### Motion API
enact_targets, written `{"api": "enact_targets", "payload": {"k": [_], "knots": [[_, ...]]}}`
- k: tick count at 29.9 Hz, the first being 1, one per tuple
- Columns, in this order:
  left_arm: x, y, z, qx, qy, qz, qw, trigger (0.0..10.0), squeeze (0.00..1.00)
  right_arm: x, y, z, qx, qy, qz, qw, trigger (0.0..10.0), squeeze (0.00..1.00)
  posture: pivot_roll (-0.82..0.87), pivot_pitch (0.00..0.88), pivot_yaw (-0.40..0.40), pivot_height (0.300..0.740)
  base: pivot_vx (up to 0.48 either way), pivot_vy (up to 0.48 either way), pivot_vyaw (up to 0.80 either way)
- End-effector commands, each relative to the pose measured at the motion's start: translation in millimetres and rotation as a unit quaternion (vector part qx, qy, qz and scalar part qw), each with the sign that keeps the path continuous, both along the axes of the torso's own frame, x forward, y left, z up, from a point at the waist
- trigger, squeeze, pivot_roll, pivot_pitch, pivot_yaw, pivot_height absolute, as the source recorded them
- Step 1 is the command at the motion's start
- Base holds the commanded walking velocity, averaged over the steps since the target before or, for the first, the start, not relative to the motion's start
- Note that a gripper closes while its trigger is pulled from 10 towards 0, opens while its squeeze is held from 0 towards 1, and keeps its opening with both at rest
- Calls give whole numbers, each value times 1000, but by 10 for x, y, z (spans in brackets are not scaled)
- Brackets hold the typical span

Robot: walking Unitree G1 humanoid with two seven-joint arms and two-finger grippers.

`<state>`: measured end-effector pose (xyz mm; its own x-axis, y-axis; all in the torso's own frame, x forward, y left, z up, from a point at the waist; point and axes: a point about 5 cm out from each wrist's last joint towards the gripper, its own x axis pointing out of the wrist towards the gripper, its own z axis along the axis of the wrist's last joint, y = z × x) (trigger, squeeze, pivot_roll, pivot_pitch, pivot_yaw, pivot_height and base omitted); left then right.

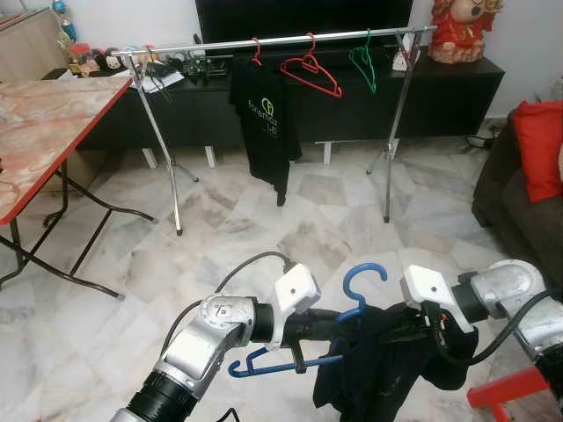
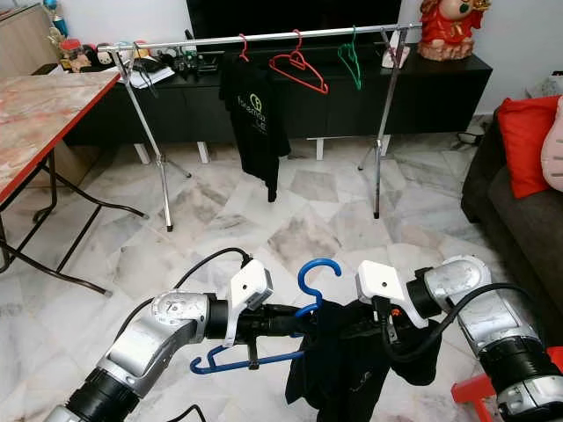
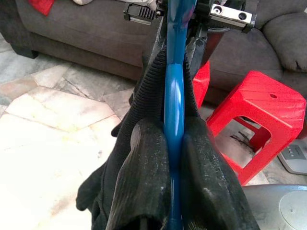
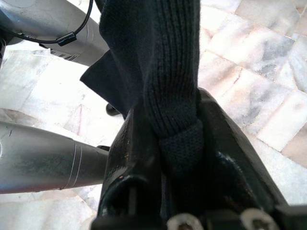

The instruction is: Hang hanger

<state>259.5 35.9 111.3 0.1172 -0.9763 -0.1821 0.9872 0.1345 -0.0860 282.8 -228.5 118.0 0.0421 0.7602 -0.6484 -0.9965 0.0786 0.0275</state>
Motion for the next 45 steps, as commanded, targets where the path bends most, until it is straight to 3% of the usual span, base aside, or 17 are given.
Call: {"api": "enact_targets", "payload": {"k": [1,9,10,11,12,32,39,45], "knots": [[14,-80,114,-22,-22,-15,999,10000,0,34,79,39,7,-13,11,1000,0,0,-95,0,31,740,0,0,0],[-1,-83,85,-9,-28,-21,999,10000,0,38,77,39,4,-15,11,1000,0,0,-95,0,31,740,0,0,0],[-2,-83,85,-9,-28,-22,999,10000,47,39,76,38,4,-15,10,1000,0,0,-95,0,31,740,0,0,0],[-2,-83,84,-9,-29,-22,999,10000,741,40,74,35,3,-15,10,1000,0,0,-95,0,31,740,0,0,0],[-4,-83,82,-9,-28,-23,999,10000,1000,42,72,32,2,-16,9,1000,0,0,-95,0,31,740,0,0,0],[-64,-16,37,19,-21,-63,998,10000,1000,65,38,2,-16,-25,-4,1000,0,0,-95,0,32,740,0,0,0],[-7,145,18,56,-33,-66,996,10000,1000,84,-50,-28,-42,-39,-26,998,0,0,-91,0,36,740,0,0,0],[119,329,46,78,-50,-30,995,10000,1000,86,-139,-75,-68,-47,-51,995,0,0,-91,0,37,740,0,0,0]]}}
